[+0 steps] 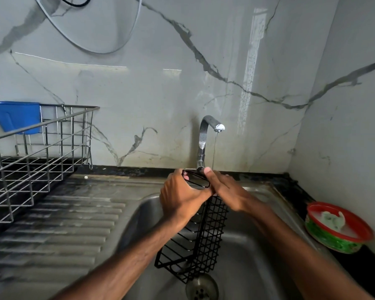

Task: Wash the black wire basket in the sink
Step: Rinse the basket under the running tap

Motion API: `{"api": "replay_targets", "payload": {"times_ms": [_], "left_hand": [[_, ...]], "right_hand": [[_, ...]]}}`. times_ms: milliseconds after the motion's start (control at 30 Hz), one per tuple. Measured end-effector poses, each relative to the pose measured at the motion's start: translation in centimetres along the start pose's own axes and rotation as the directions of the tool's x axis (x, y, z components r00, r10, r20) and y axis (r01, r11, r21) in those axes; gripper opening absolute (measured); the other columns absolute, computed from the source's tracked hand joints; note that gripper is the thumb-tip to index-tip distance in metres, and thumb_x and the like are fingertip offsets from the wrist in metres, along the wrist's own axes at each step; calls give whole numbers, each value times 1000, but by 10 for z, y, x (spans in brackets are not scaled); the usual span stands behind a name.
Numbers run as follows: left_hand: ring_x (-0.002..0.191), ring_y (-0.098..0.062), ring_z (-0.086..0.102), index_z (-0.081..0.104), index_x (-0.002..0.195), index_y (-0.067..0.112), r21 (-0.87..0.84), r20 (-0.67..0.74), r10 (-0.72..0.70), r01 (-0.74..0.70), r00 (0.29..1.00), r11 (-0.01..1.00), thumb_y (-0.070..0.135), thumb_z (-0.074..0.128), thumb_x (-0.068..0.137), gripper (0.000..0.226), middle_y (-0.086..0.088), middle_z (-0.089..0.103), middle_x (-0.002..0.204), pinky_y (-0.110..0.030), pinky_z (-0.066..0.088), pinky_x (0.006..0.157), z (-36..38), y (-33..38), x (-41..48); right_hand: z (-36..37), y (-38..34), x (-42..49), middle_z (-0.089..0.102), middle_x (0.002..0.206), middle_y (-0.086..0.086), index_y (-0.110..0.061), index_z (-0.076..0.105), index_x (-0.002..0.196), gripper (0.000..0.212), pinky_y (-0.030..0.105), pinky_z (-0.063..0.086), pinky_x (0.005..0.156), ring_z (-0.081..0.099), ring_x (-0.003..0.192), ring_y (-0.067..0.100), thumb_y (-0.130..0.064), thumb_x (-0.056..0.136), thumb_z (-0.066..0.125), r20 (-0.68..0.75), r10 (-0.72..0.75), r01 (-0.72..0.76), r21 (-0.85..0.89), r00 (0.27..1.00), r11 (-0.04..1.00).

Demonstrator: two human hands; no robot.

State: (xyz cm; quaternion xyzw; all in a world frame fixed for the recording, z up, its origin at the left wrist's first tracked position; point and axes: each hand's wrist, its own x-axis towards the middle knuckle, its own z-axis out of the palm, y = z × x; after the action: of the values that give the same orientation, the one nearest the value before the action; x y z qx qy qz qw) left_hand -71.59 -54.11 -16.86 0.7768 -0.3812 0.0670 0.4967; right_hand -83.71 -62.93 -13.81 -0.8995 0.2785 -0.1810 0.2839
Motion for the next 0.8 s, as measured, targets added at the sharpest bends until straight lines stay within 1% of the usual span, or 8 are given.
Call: {"api": "replay_targets", "payload": {"times_ms": [67,200,300,400,500,667,733,800], "left_hand": [[87,-12,64,62,111,23,-28,19,8,-8,1000,1000,61,79,58,67,10,66,96,-25,47,63,0,0,-1],[83,-7,65,66,116,25,-42,44,46,-44,998,998,70,63,52,78,12,69,97,-23,54,63,-2,-1,1],[88,-10,63,62,115,20,0,92,4,-4,996,1000,78,76,53,87,8,66,103,-23,49,62,-5,3,4],[91,-12,62,61,120,15,37,126,-37,33,991,999,81,82,54,96,4,66,110,-26,49,65,-9,7,6],[89,-14,62,60,114,16,70,178,-30,18,984,997,84,80,53,93,5,64,104,-29,56,71,-13,7,8],[74,-6,66,63,99,17,40,339,3,-18,941,999,69,92,54,74,6,73,87,-18,49,57,-26,-3,26],[78,-12,75,67,93,17,-72,451,-6,44,892,996,48,98,59,56,0,79,87,-26,60,69,-32,-7,37],[84,-18,79,72,102,13,-170,567,-1,119,824,978,38,97,63,54,-3,81,88,-33,64,79,-38,-11,45]], "right_hand": [[2,-18,0,30,161,-8,-34,35,155,71,48,-3,126,9,150,8,-68,100,5,61,-83,84,-12,995,996],[-1,-24,1,42,157,-6,-35,42,152,62,30,25,113,37,143,10,-62,104,13,110,-194,189,53,975,980],[-6,3,-1,36,160,-5,-43,38,152,71,34,30,109,36,145,13,-75,96,9,86,-61,56,59,994,997],[-6,23,-1,34,162,-2,-36,38,154,85,35,19,114,28,150,17,-82,90,5,12,86,-86,89,996,992],[-4,14,-2,37,160,0,-32,37,155,84,44,19,118,28,150,18,-78,93,6,12,113,-113,120,994,986],[-10,-3,-6,35,161,5,-23,33,156,88,43,26,115,32,148,23,-79,88,32,130,9,-30,160,991,987],[-13,4,-5,27,165,1,-29,29,158,99,41,25,116,28,149,20,-82,77,52,160,8,-24,97,987,995],[-15,12,-5,24,166,-2,-36,27,157,100,41,25,116,27,149,19,-75,73,66,177,32,-44,67,984,997]]}}
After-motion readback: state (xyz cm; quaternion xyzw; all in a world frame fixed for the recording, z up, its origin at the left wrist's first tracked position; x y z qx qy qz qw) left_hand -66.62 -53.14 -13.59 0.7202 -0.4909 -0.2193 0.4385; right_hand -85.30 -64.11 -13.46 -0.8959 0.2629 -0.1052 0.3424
